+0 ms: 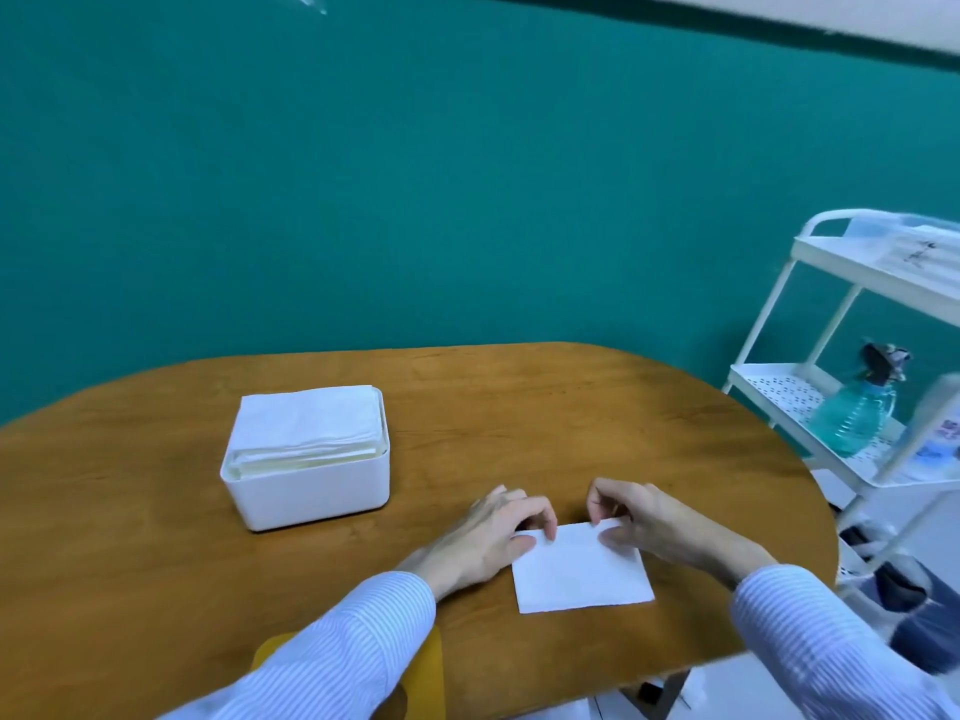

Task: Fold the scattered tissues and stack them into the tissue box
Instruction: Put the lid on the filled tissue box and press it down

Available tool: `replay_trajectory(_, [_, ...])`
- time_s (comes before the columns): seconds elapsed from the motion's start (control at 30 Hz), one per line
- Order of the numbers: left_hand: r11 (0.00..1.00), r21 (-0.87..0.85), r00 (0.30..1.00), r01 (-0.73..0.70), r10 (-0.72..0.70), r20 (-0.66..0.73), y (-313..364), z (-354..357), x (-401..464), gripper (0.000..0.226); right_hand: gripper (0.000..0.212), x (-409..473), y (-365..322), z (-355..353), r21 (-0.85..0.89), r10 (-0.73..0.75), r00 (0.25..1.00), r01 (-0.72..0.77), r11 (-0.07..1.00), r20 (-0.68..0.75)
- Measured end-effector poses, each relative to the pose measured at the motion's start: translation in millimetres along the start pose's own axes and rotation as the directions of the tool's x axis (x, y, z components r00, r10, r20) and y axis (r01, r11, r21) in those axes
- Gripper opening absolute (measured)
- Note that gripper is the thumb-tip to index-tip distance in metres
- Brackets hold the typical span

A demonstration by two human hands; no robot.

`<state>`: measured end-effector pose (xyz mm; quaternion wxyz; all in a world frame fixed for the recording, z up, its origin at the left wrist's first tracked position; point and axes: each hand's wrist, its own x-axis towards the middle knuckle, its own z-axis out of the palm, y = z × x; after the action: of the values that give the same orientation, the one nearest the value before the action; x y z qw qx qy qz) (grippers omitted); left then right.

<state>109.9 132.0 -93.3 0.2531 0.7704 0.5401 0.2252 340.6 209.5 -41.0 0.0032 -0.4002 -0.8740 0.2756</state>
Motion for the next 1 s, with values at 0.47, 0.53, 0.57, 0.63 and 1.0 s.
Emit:
replay_trajectory(0.47, [0.984, -0.082, 0.83, 0.155, -0.175, -0.53, 10.1, -195.6, -89.1, 0.028, 0.02, 82.9, -158.7, -39.0, 0.179, -0.35, 0.843, 0.45, 0.875, -0.408])
replay_trajectory(0.53, [0.969, -0.084, 0.781, 0.231, -0.236, -0.578, -10.2, -222.2, -102.4, 0.029, 0.021, 112.2, -187.9, -29.4, 0.205, -0.361, 0.839, 0.469, 0.859, -0.408])
replay_trajectory(0.57, [0.958, -0.086, 0.761, 0.272, -0.269, -0.59, -22.4, -232.2, -106.3, 0.028, 0.022, 126.4, -199.2, -23.9, 0.212, -0.363, 0.842, 0.47, 0.857, -0.399])
replay_trajectory(0.63, [0.933, -0.087, 0.737, 0.349, -0.331, -0.589, -47.3, -244.4, -111.9, 0.027, 0.023, 153.0, -214.5, -12.5, 0.218, -0.363, 0.857, 0.458, 0.862, -0.365])
replay_trajectory(1.0, [0.843, 0.254, 0.612, 0.475, -0.108, -0.784, -90.2, -210.4, -122.5, 0.037, 0.036, 188.9, -214.4, 38.1, 0.018, -0.313, 0.83, 0.362, 0.932, -0.462])
